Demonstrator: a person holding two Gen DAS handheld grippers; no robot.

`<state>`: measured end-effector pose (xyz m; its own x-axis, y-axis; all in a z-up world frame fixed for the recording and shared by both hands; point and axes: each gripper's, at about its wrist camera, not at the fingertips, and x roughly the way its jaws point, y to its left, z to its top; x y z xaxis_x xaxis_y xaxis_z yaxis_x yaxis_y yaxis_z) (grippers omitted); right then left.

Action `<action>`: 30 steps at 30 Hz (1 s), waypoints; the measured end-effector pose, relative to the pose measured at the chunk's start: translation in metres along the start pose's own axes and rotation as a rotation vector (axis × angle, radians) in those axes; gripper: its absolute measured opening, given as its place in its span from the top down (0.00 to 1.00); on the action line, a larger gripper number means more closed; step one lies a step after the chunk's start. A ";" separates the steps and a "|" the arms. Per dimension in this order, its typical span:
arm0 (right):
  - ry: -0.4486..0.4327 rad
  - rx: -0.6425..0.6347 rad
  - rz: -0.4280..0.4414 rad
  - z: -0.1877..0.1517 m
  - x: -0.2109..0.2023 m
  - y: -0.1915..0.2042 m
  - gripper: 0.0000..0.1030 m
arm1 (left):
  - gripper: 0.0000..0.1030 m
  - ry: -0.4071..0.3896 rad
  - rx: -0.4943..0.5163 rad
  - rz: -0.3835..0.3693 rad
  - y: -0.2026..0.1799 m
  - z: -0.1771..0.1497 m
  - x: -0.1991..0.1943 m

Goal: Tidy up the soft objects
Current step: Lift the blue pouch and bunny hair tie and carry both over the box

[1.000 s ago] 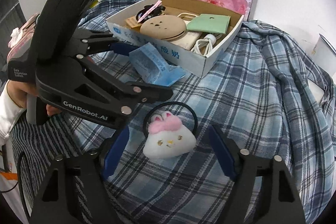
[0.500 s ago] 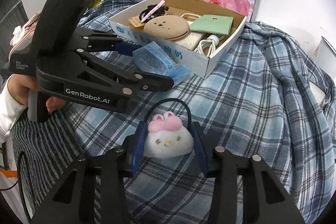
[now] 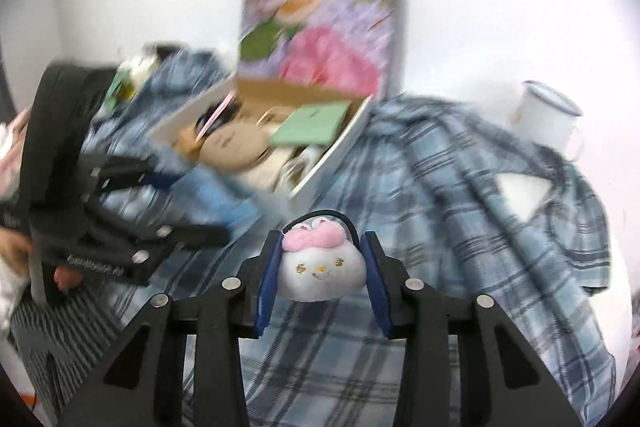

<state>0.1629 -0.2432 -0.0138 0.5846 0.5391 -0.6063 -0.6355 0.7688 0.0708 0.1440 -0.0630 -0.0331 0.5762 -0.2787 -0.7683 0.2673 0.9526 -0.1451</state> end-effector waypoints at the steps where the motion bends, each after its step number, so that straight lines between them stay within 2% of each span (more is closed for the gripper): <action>1: -0.020 0.015 -0.013 0.002 -0.003 -0.004 0.63 | 0.34 -0.006 0.001 -0.001 0.000 0.000 -0.002; 6: -0.088 0.038 -0.038 0.008 -0.012 -0.007 0.63 | 0.34 -0.083 0.021 0.055 0.000 0.005 -0.018; 11: -0.137 0.004 -0.055 0.014 -0.014 0.005 0.63 | 0.34 -0.145 -0.013 0.060 0.013 0.011 -0.035; 18: -0.184 -0.045 -0.058 0.022 -0.024 0.017 0.63 | 0.34 -0.280 -0.061 0.112 0.035 0.021 -0.072; 24: -0.235 -0.075 -0.057 0.036 -0.036 0.029 0.63 | 0.34 -0.360 -0.084 0.143 0.045 0.030 -0.101; 30: -0.297 -0.102 -0.049 0.052 -0.052 0.039 0.63 | 0.34 -0.455 -0.029 0.225 0.036 0.042 -0.133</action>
<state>0.1339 -0.2236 0.0617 0.7279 0.5907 -0.3483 -0.6417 0.7658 -0.0421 0.1097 0.0032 0.0898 0.8967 -0.0852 -0.4343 0.0803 0.9963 -0.0298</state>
